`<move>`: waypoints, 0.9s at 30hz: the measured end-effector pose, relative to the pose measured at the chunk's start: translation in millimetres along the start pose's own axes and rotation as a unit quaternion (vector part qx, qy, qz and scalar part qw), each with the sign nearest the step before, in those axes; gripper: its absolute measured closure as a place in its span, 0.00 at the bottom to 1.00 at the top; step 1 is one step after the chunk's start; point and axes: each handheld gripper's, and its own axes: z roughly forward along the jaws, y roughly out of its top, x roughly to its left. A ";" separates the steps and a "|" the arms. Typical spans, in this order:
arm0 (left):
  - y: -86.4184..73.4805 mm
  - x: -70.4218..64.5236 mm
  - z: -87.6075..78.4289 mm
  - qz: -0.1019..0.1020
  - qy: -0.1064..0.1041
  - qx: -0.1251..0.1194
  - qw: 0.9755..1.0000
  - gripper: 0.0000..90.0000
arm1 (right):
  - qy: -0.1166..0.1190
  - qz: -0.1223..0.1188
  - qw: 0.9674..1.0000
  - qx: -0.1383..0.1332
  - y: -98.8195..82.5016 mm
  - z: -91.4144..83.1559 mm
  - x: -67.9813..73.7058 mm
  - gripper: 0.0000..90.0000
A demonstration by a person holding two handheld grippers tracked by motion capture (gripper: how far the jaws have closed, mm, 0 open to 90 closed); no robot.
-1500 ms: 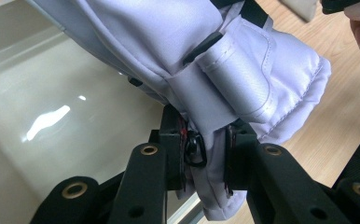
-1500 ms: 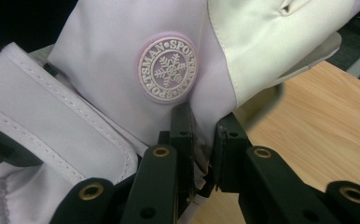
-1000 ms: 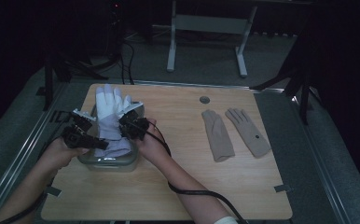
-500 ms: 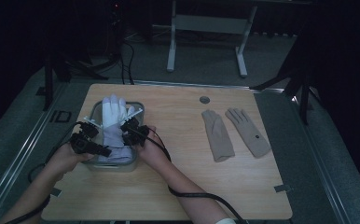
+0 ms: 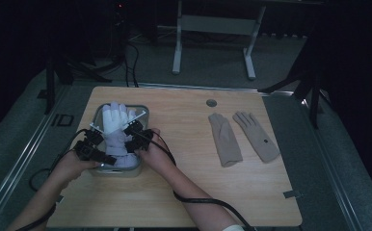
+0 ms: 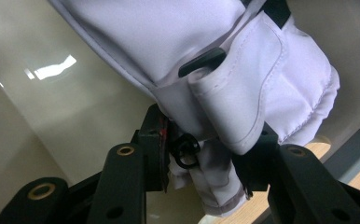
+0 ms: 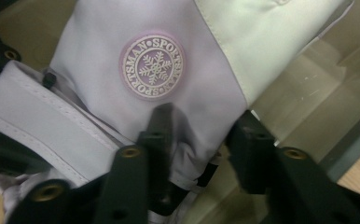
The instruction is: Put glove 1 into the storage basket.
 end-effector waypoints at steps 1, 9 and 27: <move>0.0 0.0 0.0 0.000 0.000 0.000 1.000 0.67 | -0.003 -0.004 1.000 -0.002 0.7 -1.8 -0.2 0.54; -2.7 -13.8 -9.2 0.020 0.063 -0.043 0.997 0.43 | 0.027 -0.031 0.998 -0.055 3.7 -24.8 -4.6 0.21; 3.4 -65.8 -27.0 0.063 0.045 -0.186 0.979 0.20 | 0.011 -0.042 0.995 -0.090 -15.8 -64.7 -34.1 0.15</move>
